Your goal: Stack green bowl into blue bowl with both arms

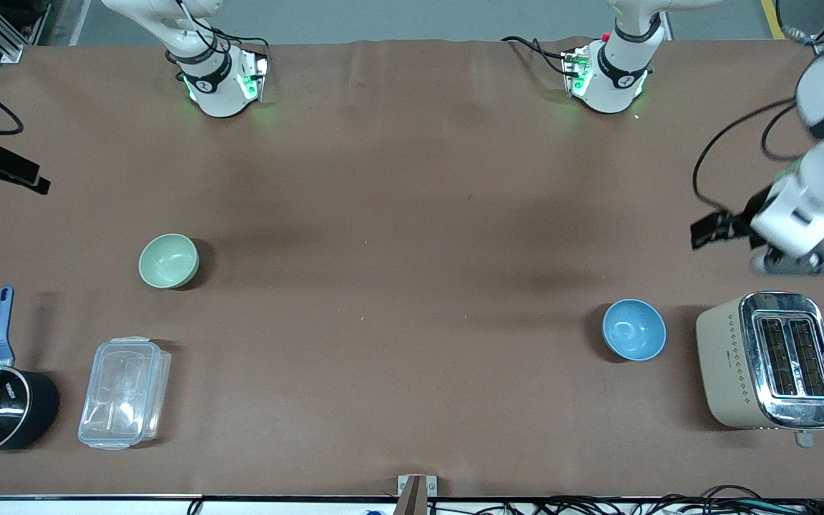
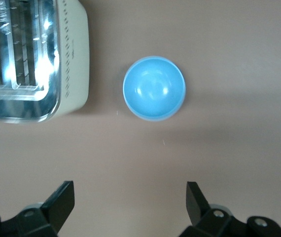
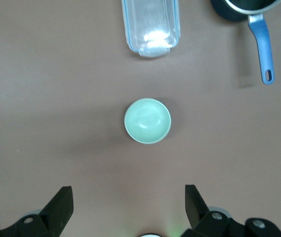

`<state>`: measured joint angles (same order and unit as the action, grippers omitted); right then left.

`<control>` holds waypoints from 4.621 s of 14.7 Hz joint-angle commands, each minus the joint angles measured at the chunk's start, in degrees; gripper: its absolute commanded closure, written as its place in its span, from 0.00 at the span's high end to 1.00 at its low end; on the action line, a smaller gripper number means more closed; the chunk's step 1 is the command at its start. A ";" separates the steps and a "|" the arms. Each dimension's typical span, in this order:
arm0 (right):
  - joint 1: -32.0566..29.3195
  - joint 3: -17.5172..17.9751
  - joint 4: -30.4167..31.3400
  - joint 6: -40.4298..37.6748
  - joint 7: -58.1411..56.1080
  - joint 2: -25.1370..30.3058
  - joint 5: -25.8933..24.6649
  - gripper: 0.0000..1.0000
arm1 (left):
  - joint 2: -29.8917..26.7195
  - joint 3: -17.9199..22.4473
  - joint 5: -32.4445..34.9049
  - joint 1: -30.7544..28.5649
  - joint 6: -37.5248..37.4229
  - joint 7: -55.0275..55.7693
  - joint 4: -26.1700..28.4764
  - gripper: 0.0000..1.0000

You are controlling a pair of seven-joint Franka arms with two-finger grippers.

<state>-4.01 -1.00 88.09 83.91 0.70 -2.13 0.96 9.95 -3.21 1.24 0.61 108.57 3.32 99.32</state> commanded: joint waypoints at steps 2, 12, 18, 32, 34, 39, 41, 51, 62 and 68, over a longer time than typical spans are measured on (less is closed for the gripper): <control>-0.74 0.65 19.53 15.63 -3.59 2.83 -2.10 1.00 | 9.18 0.31 1.31 0.09 13.65 -0.07 3.16 1.00; -2.76 -1.10 51.56 62.67 -8.61 -2.07 -3.95 0.99 | 26.52 0.31 5.27 -3.34 23.70 1.60 -3.16 0.53; -3.03 -3.05 53.68 74.91 -10.72 -11.57 -3.95 0.84 | 28.11 0.31 4.74 -2.99 23.97 1.77 -3.60 0.06; -2.32 -2.96 44.93 54.07 -5.98 -6.14 -2.63 0.00 | 27.40 -17.71 4.30 9.72 21.16 36.46 -9.14 0.00; -0.75 -2.35 35.45 37.90 -3.78 -5.95 -1.32 0.00 | 29.33 -17.27 4.30 15.27 21.16 42.88 -11.50 0.00; 0.67 7.74 20.03 18.41 12.44 -6.57 3.52 0.00 | 32.32 -17.00 4.39 24.25 22.47 50.63 -13.01 0.00; 0.75 13.89 19.14 18.75 21.67 -7.35 4.83 0.00 | 33.73 -16.92 4.48 25.83 23.96 51.43 -13.18 0.01; 9.18 24.73 18.17 35.44 44.38 -17.55 9.85 0.00 | 27.96 -14.11 5.87 23.04 18.65 50.29 -17.30 1.00; 16.13 24.73 18.08 52.15 53.18 -26.52 3.62 0.01 | 8.26 -14.46 6.85 -3.85 -2.91 16.22 -20.48 1.00; 16.40 24.64 18.61 55.40 53.26 -28.63 2.12 0.03 | -2.20 -14.37 3.07 -9.40 -16.36 4.96 -20.22 1.00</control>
<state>11.92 23.57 107.28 138.40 52.52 -29.84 4.27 11.78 -17.10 5.67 -7.12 94.91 12.15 77.01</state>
